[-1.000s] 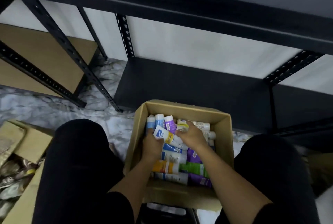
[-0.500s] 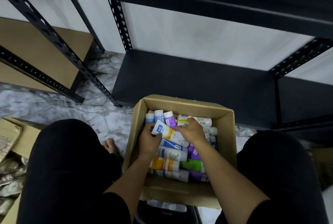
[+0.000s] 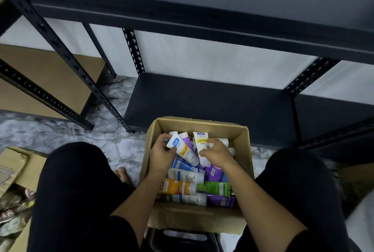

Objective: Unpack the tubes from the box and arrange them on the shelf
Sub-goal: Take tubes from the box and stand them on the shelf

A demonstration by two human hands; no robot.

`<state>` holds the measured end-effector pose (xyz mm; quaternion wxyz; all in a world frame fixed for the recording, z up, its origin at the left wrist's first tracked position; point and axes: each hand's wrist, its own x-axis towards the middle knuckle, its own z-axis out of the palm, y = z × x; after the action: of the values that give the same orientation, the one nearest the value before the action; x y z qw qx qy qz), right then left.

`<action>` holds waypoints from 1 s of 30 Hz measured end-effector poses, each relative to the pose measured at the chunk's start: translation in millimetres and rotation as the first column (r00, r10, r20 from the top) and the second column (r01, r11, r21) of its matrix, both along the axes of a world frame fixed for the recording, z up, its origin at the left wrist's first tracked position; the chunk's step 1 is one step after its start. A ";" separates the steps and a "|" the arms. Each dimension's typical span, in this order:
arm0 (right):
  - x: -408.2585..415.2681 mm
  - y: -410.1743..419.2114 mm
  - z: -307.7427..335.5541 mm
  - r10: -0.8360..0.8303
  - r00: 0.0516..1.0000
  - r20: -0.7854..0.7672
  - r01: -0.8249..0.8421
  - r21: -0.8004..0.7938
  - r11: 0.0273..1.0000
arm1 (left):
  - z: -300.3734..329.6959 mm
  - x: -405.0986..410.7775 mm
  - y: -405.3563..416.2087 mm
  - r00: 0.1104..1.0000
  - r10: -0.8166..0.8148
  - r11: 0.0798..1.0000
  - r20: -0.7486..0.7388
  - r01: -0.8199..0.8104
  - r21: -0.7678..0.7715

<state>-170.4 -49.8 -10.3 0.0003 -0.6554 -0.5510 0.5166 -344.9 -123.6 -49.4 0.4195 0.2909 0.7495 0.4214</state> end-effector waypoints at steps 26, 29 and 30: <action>23.3 -41.3 158.1 0.124 0.906 -0.406 0.142 0.565 0.812 | 206.7 -35.2 -7.4 0.972 -0.028 0.841 -0.233 0.148 0.521; 21.1 -39.2 188.6 0.168 0.891 -0.422 0.148 0.618 0.772 | 243.4 -38.1 -4.8 0.968 -0.015 0.798 -0.250 0.162 0.581; 19.7 -37.6 199.6 0.183 0.886 -0.427 0.152 0.639 0.754 | 256.4 -39.3 -3.2 0.968 -0.012 0.789 -0.251 0.163 0.593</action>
<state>-150.7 -87.4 189.3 0.3574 -0.4652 -0.6856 0.4311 -384.2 -126.7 207.0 0.2314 0.4926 0.6036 0.5827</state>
